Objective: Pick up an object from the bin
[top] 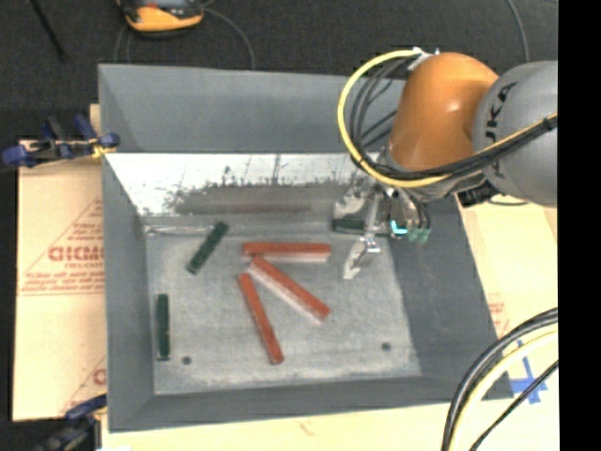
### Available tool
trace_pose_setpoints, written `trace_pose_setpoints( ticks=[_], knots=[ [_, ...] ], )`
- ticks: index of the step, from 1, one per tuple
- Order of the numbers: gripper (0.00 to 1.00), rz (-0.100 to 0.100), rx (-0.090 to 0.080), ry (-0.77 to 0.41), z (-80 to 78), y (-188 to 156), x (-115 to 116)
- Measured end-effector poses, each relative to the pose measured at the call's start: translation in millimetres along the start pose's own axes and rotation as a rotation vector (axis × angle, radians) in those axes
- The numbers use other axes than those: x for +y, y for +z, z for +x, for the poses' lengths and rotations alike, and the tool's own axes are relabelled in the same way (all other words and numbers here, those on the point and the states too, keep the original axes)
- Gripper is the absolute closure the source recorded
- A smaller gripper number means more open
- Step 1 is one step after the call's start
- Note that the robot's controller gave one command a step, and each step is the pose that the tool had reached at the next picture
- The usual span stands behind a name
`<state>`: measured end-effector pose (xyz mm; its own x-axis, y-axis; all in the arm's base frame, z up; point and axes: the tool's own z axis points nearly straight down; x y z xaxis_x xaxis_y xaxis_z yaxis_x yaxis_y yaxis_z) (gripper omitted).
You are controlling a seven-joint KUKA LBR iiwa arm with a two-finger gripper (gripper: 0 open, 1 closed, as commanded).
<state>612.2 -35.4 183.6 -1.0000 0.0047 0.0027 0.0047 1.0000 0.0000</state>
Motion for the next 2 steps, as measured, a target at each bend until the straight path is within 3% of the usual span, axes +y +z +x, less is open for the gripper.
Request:
trace_pose_setpoints(
  ticks=[1,2],
  knots=[
    [0.0,0.001,-0.008,0.0,-1.7,-4,0],
    [0.0,0.003,-0.015,-0.04,-15.2,48,0]
  ],
)
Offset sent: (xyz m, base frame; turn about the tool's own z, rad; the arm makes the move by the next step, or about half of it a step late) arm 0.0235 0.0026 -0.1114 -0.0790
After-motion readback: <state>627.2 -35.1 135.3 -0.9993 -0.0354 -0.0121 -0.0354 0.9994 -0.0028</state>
